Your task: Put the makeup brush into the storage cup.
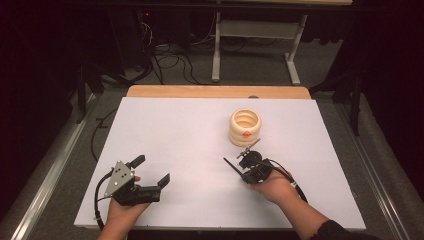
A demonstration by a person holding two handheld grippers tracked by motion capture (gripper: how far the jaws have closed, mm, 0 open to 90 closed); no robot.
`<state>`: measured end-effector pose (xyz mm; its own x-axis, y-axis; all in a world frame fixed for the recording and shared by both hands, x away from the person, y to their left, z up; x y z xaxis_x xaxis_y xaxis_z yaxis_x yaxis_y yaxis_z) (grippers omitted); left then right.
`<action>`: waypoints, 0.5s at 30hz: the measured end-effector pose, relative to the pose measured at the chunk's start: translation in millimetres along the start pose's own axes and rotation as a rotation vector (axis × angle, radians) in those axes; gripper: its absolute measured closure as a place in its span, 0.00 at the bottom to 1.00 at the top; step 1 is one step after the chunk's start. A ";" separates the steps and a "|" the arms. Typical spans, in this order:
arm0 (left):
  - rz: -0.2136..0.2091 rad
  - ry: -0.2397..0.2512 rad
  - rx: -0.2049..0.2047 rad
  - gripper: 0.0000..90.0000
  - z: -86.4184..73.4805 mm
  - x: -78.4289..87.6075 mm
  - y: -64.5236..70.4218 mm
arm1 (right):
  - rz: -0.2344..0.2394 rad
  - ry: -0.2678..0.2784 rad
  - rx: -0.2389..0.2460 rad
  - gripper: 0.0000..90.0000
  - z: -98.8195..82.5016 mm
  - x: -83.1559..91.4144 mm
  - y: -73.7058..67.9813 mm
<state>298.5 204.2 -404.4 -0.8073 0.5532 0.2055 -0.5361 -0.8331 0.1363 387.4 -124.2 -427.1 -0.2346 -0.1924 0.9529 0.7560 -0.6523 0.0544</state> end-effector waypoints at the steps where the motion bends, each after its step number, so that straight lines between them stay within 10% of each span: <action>1: 0.000 0.000 0.001 0.00 0.0 0.1 0.0 | 0.002 0.000 0.001 0.94 0.0 0.0 0.6; 15: 0.001 0.001 0.003 0.00 -0.1 0.2 -0.4 | 0.012 -0.021 0.014 0.92 2.2 -0.8 1.5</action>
<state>298.5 204.6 -404.5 -0.8079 0.5525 0.2050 -0.5348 -0.8335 0.1387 390.1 -123.4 -427.1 -0.2124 -0.1842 0.9597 0.7674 -0.6395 0.0470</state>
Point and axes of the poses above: each handheld gripper's, and its own axes: x roughly backward along the jaws, z roughly out of its top, y roughly to its right, the point moved 3 cm from there along -x, roughly forward along the jaws, and after that the axes turned 4 degrees about x, right-handed, at the moved point
